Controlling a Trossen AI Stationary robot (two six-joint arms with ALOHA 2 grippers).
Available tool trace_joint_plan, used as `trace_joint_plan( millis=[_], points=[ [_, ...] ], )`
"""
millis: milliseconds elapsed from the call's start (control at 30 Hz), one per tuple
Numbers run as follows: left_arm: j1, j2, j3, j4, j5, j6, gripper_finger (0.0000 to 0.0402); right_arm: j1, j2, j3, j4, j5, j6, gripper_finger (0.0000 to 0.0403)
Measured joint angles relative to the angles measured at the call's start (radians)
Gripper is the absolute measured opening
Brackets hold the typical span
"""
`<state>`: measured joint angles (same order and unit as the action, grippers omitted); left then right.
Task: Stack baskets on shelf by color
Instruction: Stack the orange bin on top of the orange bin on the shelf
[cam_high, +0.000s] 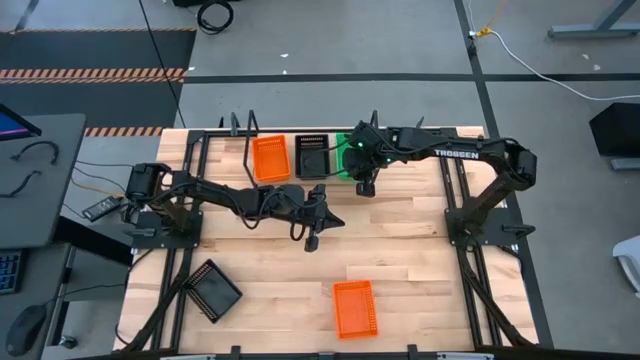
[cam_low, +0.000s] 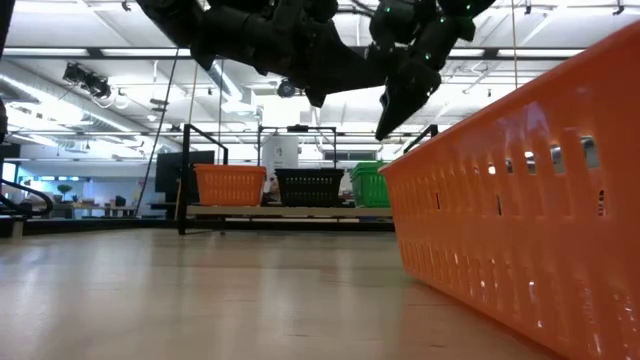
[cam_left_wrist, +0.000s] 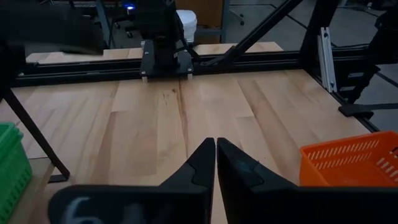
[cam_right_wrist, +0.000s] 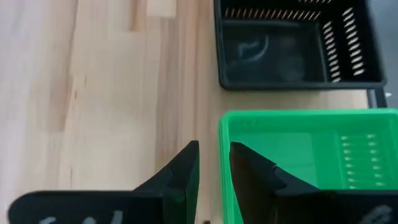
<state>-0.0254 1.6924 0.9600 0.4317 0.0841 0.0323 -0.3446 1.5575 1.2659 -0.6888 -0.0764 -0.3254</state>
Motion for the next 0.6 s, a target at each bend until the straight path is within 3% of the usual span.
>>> trace_joint_plan(
  millis=[267,600],
  points=[
    [0.0,0.0,0.0,-0.005,0.0,0.003,0.0014,0.038,-0.005,0.001,0.005,0.062,0.107,0.009],
    [0.0,0.0,-0.001,-0.104,0.0,0.001,0.0024,0.209,-0.007,0.001,-0.253,0.048,0.308,0.009]
  ],
)
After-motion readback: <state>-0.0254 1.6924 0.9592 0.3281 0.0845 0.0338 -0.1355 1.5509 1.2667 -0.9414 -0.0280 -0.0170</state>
